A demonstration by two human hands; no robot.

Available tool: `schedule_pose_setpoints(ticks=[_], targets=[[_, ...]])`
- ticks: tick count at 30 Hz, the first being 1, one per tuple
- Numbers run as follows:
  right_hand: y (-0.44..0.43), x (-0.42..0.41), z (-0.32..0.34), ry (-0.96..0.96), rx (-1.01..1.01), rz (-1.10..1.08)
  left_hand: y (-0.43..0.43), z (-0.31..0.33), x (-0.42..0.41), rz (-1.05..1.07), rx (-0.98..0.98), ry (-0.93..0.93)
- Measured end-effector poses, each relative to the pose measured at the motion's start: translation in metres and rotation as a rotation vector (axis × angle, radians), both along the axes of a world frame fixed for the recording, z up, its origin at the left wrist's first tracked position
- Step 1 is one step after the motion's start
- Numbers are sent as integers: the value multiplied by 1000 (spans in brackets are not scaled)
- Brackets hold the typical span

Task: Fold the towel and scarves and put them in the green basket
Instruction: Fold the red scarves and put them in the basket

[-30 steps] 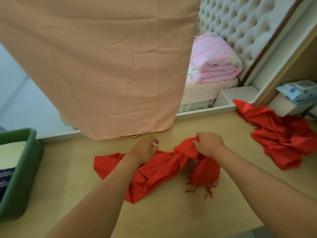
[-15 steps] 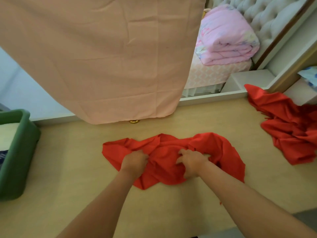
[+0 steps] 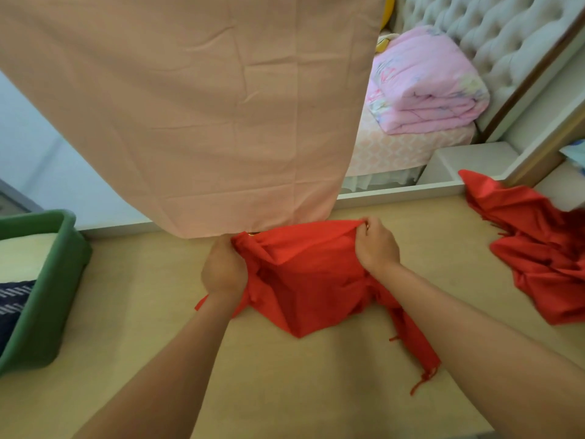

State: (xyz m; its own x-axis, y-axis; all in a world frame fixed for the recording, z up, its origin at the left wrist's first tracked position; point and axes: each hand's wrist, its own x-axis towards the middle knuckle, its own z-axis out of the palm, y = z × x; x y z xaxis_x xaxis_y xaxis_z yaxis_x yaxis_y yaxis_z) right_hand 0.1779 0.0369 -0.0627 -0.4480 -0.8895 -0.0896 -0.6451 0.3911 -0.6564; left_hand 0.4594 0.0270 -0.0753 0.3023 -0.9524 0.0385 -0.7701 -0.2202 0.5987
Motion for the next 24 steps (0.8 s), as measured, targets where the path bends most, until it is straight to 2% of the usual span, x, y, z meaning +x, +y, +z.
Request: schedule_pose_setpoints(ticks=[2, 3, 7, 9, 11, 13, 16, 19, 21, 24], targets=[[-16, 0, 18, -65, -75, -54, 5, -2, -6, -81, 168, -184], [-21, 2, 23, -114, -102, -5, 8, -2, -12, -168, 183, -237], [-24, 27, 34, -254, -129, 344, 15, 9, -58, -618, -4, -128], [-19, 39, 34, -275, -140, 445, 12, 18, -78, -673, -23, -28], [-18, 40, 31, -245, -123, 492, 3, 23, -84, -597, -66, 13], [-17, 31, 28, -134, -48, 534, -6, 28, -78, -526, -120, -11], [-14, 18, 24, 265, 102, 565, -11, 38, -63, -514, -180, 52], [-11, 11, 15, 491, 228, 415, -7, 54, -50, -436, -331, 172], [-7, 10, 15, 499, 287, 326, -5, 64, -37, -280, -410, 210], [-3, 18, 25, 434, 287, 268, -6, 64, -9, -55, -363, 92]])
